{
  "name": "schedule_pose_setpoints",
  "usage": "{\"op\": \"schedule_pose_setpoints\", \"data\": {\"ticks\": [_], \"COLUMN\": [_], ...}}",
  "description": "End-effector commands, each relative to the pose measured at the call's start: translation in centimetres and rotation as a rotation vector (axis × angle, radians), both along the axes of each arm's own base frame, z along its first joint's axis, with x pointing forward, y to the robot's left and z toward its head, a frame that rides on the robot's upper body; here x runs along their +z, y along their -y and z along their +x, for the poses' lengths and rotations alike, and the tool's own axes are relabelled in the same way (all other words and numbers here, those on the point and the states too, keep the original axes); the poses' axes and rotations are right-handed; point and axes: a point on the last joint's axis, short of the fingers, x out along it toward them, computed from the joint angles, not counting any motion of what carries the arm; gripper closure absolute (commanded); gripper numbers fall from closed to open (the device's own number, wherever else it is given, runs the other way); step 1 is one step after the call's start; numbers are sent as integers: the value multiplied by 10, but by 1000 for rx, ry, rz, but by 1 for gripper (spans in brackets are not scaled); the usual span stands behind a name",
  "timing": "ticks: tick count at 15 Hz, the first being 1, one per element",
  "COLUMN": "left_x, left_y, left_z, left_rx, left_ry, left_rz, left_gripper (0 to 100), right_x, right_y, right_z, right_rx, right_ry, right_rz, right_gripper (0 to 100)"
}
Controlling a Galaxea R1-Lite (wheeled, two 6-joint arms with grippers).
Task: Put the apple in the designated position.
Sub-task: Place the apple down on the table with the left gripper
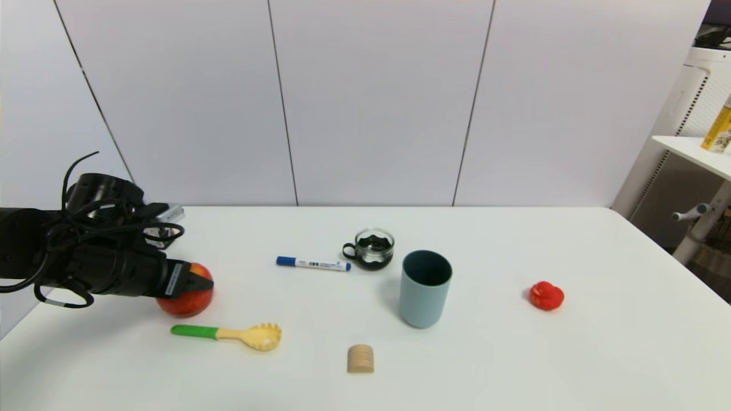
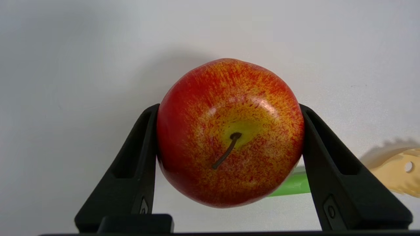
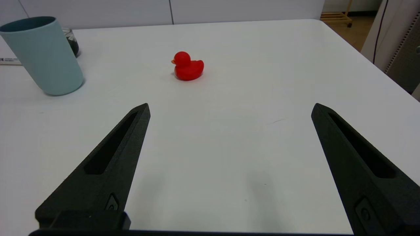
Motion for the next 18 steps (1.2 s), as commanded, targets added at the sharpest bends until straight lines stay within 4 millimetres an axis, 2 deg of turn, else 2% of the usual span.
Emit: {"op": "schedule_pose_setpoints", "data": {"ticks": [1, 3, 5, 8, 10, 12, 13, 15, 18], "left_x": [3, 14, 36, 80, 106, 126, 138, 153, 163], "left_y": [0, 1, 8, 38, 73, 116, 150, 201, 262], "left_z": [-1, 6, 17, 32, 39, 36, 30, 16, -12], "left_rx": [-3, -8, -30, -121, -213, -304, -356, -427, -508], "left_ry": [2, 71, 200, 423, 546, 600, 615, 615, 555], "left_rz": [1, -2, -5, -34, -81, -174, -269, -428, -628], "left_gripper": [100, 100, 100, 100, 100, 100, 100, 100, 100], "right_x": [0, 0, 0, 0, 0, 0, 0, 0, 0], "right_y": [0, 0, 0, 0, 0, 0, 0, 0, 0], "right_z": [0, 0, 0, 0, 0, 0, 0, 0, 0], "right_rx": [0, 1, 0, 0, 0, 0, 0, 1, 0], "right_ry": [-2, -3, -1, -1, -1, -1, -1, -3, -1], "right_rz": [0, 0, 0, 0, 0, 0, 0, 0, 0], "right_gripper": [0, 0, 0, 0, 0, 0, 0, 0, 0]}}
